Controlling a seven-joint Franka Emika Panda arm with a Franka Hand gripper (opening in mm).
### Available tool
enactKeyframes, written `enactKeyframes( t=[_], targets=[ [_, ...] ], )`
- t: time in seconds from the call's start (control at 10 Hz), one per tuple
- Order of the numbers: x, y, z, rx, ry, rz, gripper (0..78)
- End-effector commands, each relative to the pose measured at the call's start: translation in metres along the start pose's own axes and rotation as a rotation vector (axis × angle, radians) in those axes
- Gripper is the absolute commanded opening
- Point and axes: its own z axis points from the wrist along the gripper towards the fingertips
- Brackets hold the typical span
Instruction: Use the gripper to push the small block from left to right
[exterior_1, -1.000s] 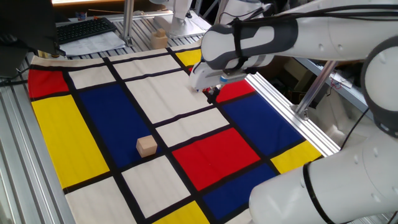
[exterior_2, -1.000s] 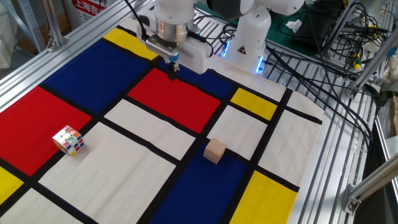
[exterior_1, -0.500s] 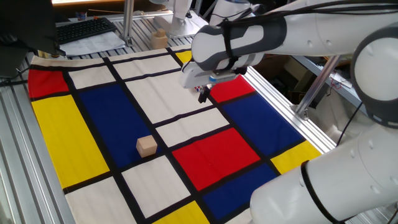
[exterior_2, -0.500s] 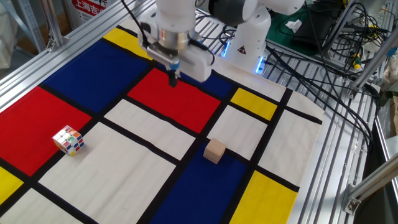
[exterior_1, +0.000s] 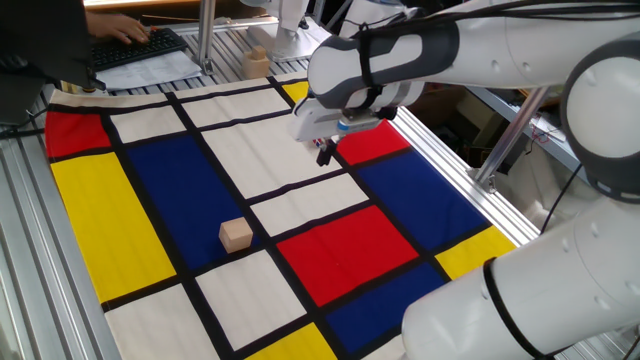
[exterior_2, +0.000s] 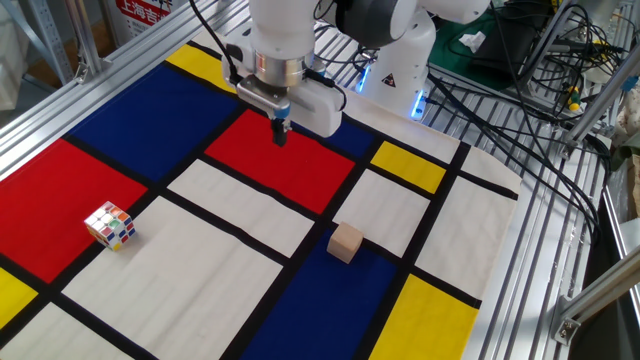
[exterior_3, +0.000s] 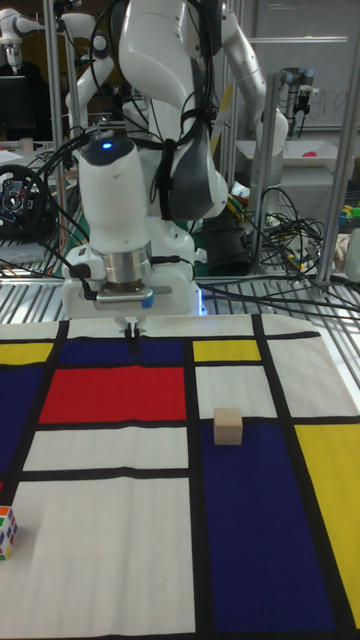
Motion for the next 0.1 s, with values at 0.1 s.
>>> enactKeyframes(
  t=[0.1],
  targets=[
    [-0.0010, 0.0012, -0.0003, -0.002, 0.004, -0.031, 0.0]
  ],
)
